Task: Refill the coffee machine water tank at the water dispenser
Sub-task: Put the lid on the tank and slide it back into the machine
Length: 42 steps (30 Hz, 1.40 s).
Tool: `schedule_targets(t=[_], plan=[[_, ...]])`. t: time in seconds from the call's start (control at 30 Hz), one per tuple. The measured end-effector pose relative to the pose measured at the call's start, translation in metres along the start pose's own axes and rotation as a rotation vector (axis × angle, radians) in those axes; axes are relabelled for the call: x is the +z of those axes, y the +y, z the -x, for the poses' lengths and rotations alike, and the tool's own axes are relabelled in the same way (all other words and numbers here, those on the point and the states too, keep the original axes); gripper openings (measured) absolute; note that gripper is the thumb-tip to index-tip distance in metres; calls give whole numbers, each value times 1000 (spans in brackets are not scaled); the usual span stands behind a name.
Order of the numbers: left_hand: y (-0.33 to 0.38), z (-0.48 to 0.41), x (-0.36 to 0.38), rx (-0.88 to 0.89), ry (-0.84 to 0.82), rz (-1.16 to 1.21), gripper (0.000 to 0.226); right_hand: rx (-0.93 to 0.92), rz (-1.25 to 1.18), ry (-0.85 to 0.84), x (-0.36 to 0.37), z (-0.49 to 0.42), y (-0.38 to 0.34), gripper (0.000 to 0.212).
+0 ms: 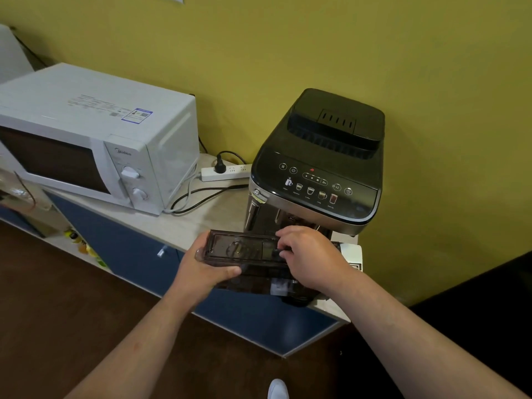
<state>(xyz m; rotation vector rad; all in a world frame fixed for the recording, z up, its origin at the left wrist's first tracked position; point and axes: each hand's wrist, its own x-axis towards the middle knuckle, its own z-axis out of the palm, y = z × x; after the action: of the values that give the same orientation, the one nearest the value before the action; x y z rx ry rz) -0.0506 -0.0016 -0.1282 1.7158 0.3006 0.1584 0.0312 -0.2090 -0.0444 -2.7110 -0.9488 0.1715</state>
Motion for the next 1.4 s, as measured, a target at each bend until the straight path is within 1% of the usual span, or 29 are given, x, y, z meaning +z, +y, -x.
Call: schedule_targets(t=[0.17, 0.3, 0.4, 0.47, 0.53, 0.63, 0.7, 0.73, 0.77, 0.8, 0.87, 0.9, 0.93, 0.97, 1.03, 1.13, 1.2, 1.3, 1.4], plan=[[1, 1, 0, 17, 5, 7, 60, -32, 5, 30, 6, 0, 4, 20], [3, 2, -1, 4, -19, 27, 63, -65, 9, 61, 8, 6, 9, 28], [2, 3, -2, -3, -39, 31, 68, -59, -17, 149, 7, 25, 13, 32], [0, 2, -2, 1, -35, 39, 70, -45, -41, 226, 8, 46, 22, 30], [-1, 2, -2, 6, -34, 35, 72, 20, -108, 357, 11, 71, 40, 24], [-4, -1, -3, 15, -44, 4, 73, 253, -269, 599, 17, 103, 73, 24], [-5, -2, -1, 18, -40, -11, 68, 402, -364, 696, 17, 111, 93, 28], [-6, -2, 0, 21, -33, -19, 64, 465, -433, 682, 14, 111, 102, 30], [-6, -2, 1, 22, -28, -27, 61, 521, -532, 595, 12, 108, 111, 33], [-6, -2, 2, 23, -25, -26, 60, 559, -645, 429, 10, 104, 121, 40], [-7, -3, 1, 25, -27, -28, 61, 553, -815, 52, 12, 91, 137, 64], [-7, -3, 0, 25, -33, -37, 63, 526, -852, -74, 14, 84, 142, 73], [-6, -3, -1, 21, -40, -47, 67, 498, -863, -156, 16, 77, 146, 79], [-5, -3, -2, 17, -44, -54, 71, 467, -861, -208, 19, 70, 148, 79], [-3, -3, -3, 18, -34, -51, 71, 420, -859, -272, 22, 58, 150, 75], [-2, -2, -2, 11, -33, -55, 70, 360, -921, -302, 27, 48, 154, 75], [-1, -3, -1, 2, -27, -45, 70, 354, -976, -300, 29, 45, 157, 74], [1, -4, -1, -21, -9, -25, 71, 344, -965, -318, 28, 45, 157, 74], [6, -5, -3, -25, -39, -15, 70, 345, -957, -345, 26, 52, 153, 76]])
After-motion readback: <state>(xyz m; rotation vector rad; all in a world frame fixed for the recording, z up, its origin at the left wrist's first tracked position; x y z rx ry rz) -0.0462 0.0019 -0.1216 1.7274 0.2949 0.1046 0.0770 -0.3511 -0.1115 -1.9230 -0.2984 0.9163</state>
